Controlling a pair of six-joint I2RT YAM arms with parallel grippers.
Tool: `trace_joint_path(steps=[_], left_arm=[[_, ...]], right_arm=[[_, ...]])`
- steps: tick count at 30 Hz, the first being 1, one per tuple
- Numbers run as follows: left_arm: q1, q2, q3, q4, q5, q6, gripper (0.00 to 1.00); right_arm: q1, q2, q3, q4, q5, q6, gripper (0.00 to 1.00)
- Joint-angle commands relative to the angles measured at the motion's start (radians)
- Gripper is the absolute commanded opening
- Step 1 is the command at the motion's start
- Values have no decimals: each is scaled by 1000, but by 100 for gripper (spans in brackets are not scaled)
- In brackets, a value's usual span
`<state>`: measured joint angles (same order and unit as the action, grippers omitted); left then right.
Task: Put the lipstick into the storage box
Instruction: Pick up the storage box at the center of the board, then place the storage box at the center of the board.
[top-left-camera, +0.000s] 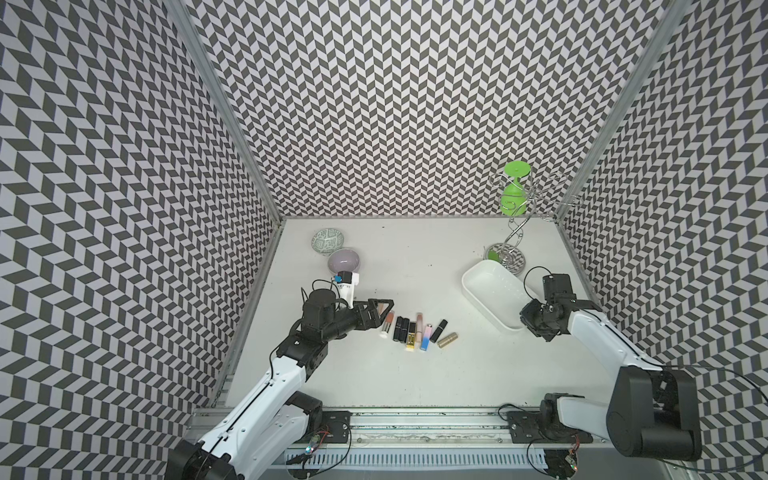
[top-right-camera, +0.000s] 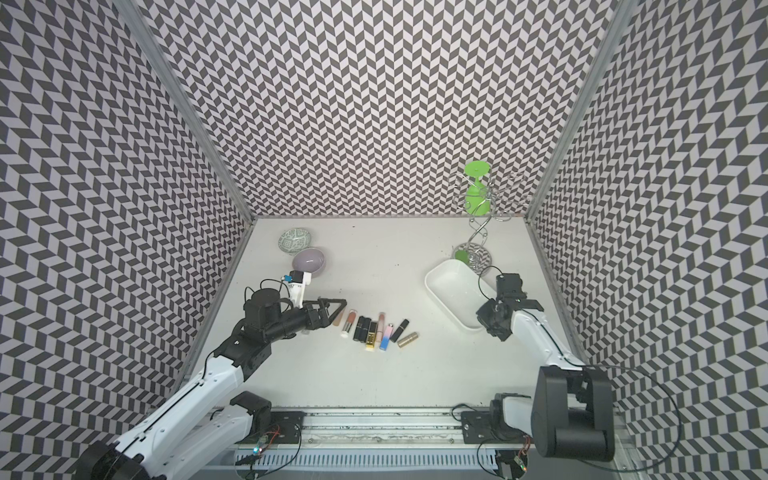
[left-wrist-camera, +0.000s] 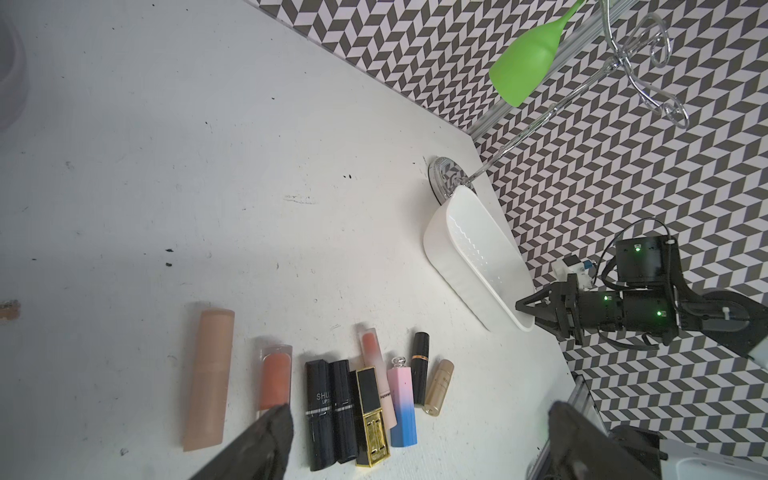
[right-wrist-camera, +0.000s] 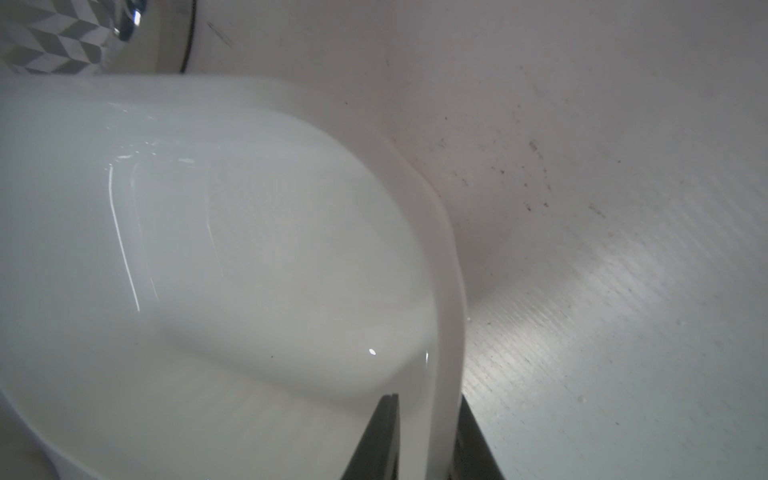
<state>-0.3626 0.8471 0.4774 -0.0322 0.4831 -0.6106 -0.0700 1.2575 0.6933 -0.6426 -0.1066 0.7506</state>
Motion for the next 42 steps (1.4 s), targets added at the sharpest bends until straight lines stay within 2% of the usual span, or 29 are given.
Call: trace_joint_path(steps=[1, 4, 8, 13, 17, 21, 25, 33, 42], left_arm=[[-4, -20, -15, 0, -15, -13, 99], [-5, -20, -23, 17, -15, -25, 99], [-5, -2, -20, 36, -8, -32, 99], [-5, 11, -18, 49, 6, -41, 99], [-6, -10, -34, 62, 29, -44, 99], [-7, -44, -51, 59, 40, -52, 99], [-7, -80, -58, 34, 40, -52, 99], [-7, -110, -44, -17, 33, -35, 99], [-7, -122, -48, -35, 22, -37, 99]], right_arm=[[-6, 6, 35, 16, -5, -31, 16], [-6, 3, 53, 3, -8, -51, 6], [-1, -19, 70, -15, -25, -75, 0], [28, -37, 115, -22, -75, -110, 0], [133, -10, 190, -15, -97, -140, 0], [304, 79, 314, -13, -82, -195, 0], [398, 207, 440, -5, -113, -250, 0], [482, 445, 588, -12, -123, -288, 0], [486, 537, 595, 24, -127, -260, 0]])
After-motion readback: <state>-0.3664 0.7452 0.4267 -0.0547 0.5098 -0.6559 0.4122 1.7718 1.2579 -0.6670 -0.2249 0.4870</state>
